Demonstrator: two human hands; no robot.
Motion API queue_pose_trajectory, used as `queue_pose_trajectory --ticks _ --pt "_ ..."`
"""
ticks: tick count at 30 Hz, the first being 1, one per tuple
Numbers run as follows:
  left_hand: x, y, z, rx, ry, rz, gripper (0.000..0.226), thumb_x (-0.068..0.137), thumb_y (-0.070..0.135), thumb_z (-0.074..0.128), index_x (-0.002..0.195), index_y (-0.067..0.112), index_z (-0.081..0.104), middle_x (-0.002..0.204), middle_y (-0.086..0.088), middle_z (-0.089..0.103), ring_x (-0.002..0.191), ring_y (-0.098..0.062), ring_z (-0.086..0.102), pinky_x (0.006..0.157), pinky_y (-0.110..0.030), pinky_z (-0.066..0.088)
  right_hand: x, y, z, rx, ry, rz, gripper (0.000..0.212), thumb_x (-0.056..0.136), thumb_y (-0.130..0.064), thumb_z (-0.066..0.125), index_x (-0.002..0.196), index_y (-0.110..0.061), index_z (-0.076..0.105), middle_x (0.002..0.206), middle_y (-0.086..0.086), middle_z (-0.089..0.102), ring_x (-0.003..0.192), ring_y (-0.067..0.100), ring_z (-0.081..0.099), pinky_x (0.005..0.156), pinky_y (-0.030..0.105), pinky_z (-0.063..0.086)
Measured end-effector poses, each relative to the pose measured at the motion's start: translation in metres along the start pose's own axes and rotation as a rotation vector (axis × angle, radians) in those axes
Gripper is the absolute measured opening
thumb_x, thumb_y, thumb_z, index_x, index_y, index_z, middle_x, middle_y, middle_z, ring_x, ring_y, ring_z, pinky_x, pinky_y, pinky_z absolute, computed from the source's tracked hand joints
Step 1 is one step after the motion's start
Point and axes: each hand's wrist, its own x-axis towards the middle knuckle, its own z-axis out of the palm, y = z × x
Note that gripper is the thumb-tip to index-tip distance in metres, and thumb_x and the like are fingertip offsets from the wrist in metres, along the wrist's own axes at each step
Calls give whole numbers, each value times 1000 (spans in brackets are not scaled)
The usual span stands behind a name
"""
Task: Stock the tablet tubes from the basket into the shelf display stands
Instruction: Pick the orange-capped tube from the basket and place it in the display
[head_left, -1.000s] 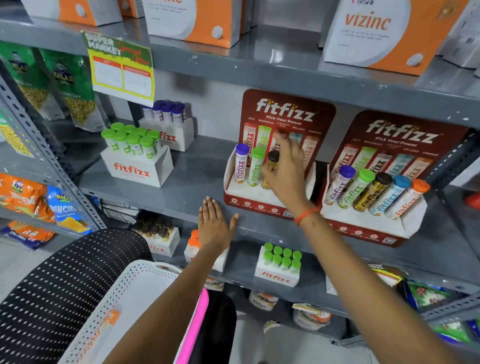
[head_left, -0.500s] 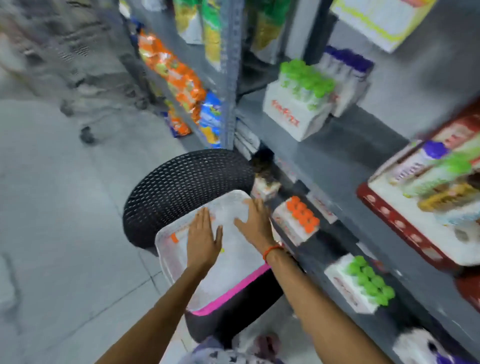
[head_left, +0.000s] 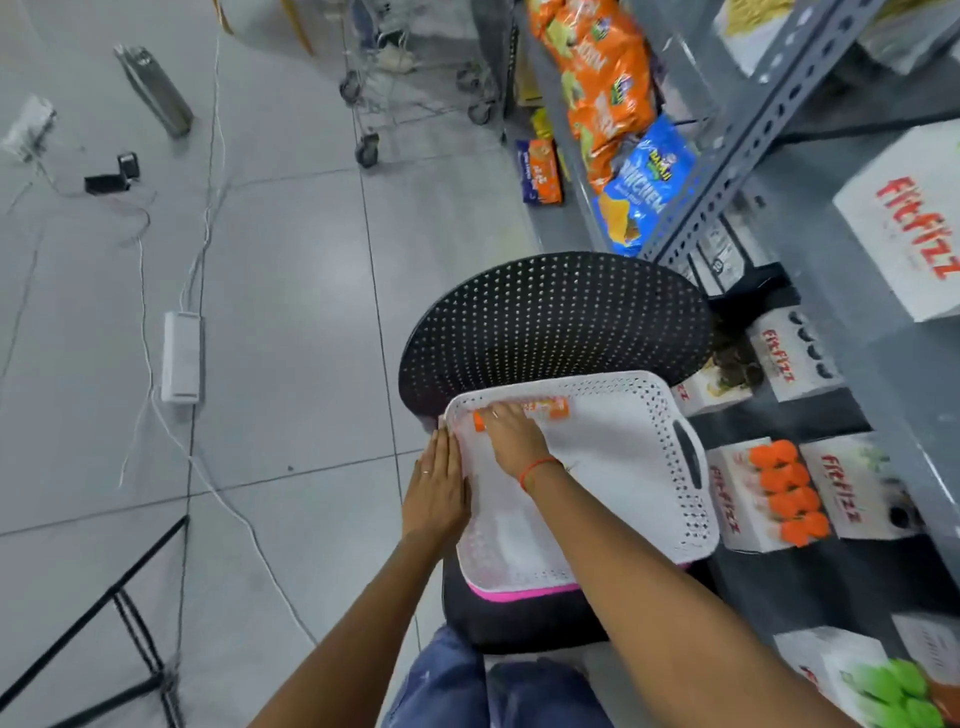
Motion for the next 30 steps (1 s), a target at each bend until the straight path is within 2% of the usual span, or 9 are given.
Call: queue_pose_trajectory --ticks 3,8,11,13,18,21,24,27,30 --pt "-3 0 10 37 10 -26 60 100 28 22 148 6 -8 158 -8 -9 146 -22 -4 118 -34 4 12 0 7 -181 -39 -51 40 94 -4 36 133 -9 42 136 12 49 128 31 39 91 46 47" --pt "0 -3 18 121 -5 -52 64 99 31 23 147 7 -10 158 -8 -12 146 -23 -7 117 -38 -1 9 13 20 -397 -61 -94 31 93 -9 40 121 -7 53 125 12 55 124 34 41 90 48 43" --pt "0 -1 15 148 -5 -47 66 99 33 27 147 8 -10 158 -8 -11 146 -23 -5 115 -39 -2 -17 22 8 -421 109 -152 18 82 -9 59 97 -16 64 99 3 66 101 26 59 71 37 52" --pt "-2 1 13 172 -4 -45 66 99 32 29 147 8 -10 158 -9 -9 146 -25 -4 113 -39 -4 -42 30 -6 -321 262 -100 20 65 -7 74 79 -19 66 78 -1 69 77 22 65 54 32 53" --pt "-3 27 4 168 -27 -11 68 99 33 33 147 3 -4 158 -17 -7 146 -30 -6 117 -44 -1 -116 60 -44 333 501 215 30 79 -6 67 107 -10 61 104 11 68 96 31 61 75 39 54" --pt "4 76 -5 104 5 121 67 98 38 36 148 2 8 157 -20 -3 146 -32 -2 117 -46 2 -174 78 -79 507 660 392 27 73 -8 73 99 -9 65 91 12 71 85 31 66 69 29 49" --pt "3 149 -20 28 83 385 64 95 34 46 144 -1 25 154 -25 17 142 -37 19 116 -51 17 -240 99 -113 442 703 534 15 70 -15 76 81 -11 66 71 7 64 76 34 64 59 25 35" --pt "-6 227 -35 -52 146 650 66 89 29 57 140 -4 32 149 -27 28 138 -39 30 110 -53 27 -305 114 -144 476 758 646 23 70 -19 79 90 -12 70 86 14 75 83 29 69 68 30 46" --pt "-19 298 -45 -109 161 880 67 89 30 54 141 -5 30 149 -28 29 137 -39 31 111 -53 26 -367 125 -172 463 886 751 22 70 -17 80 88 -7 71 85 16 76 81 30 70 72 41 55"
